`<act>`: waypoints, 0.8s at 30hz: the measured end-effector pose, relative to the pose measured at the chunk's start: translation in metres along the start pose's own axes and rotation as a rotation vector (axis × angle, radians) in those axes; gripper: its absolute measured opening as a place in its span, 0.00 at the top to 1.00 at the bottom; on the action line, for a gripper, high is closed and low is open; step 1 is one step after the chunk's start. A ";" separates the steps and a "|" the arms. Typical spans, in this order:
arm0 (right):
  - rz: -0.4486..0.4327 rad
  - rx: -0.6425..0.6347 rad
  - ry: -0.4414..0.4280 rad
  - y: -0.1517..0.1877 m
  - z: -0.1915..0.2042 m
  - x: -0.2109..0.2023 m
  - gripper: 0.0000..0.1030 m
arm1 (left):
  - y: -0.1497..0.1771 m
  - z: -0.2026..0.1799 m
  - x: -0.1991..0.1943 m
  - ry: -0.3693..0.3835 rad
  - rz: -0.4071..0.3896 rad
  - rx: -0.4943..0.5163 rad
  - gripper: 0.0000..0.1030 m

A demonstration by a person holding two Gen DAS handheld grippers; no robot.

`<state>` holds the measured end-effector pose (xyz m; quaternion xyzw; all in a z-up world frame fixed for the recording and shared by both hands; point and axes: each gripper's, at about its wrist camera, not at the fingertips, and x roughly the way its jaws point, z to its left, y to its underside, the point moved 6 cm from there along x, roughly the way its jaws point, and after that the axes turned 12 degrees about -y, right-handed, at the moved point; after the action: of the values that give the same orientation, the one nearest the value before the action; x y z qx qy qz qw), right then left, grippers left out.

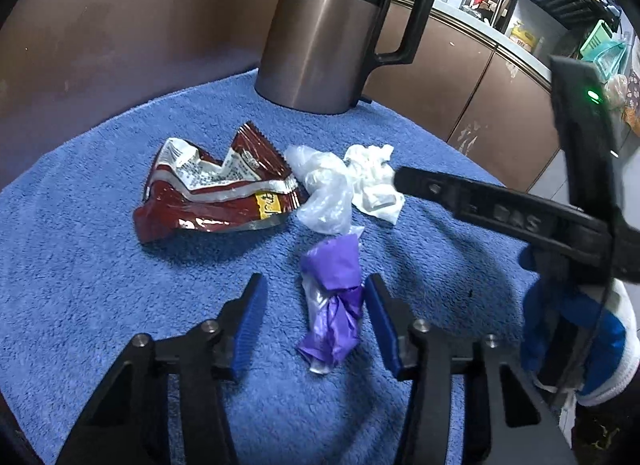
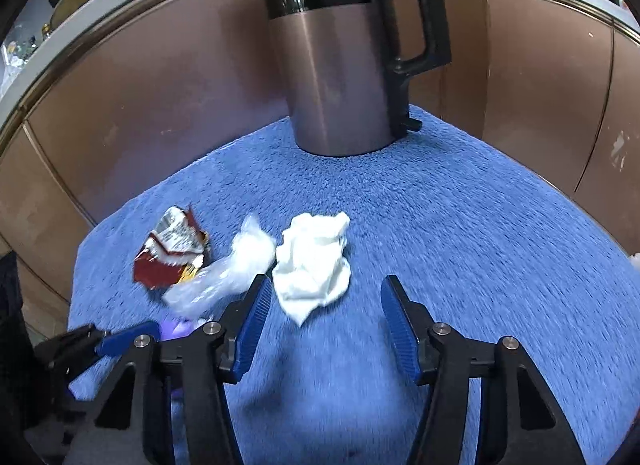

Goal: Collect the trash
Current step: 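Grasp the purple wrapper with the left tool while the right tool grasps a white tissue, then carry the purple wrapper and tissue over to the trash bin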

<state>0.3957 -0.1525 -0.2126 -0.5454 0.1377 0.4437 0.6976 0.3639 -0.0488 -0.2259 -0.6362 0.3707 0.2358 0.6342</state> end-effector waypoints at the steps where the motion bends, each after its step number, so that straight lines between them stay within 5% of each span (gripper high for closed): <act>1: 0.003 -0.001 0.000 -0.003 -0.001 0.006 0.47 | 0.000 -0.001 0.001 0.004 -0.001 0.004 0.57; 10: 0.051 0.009 -0.005 -0.006 -0.007 0.038 0.63 | 0.004 -0.009 0.001 0.019 -0.002 0.030 0.72; 12: 0.065 0.006 -0.009 -0.005 -0.008 0.042 0.84 | 0.004 -0.010 0.000 0.015 -0.005 0.034 0.72; 13: 0.064 0.005 -0.011 -0.004 -0.009 0.041 0.86 | 0.004 -0.010 -0.002 0.009 -0.009 0.038 0.72; 24: -0.025 0.033 -0.030 0.010 -0.006 -0.013 0.90 | 0.019 -0.013 -0.034 -0.023 -0.047 0.024 0.72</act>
<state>0.3827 -0.1638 -0.2129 -0.5290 0.1278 0.4409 0.7137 0.3261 -0.0545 -0.2109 -0.6344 0.3510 0.2235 0.6515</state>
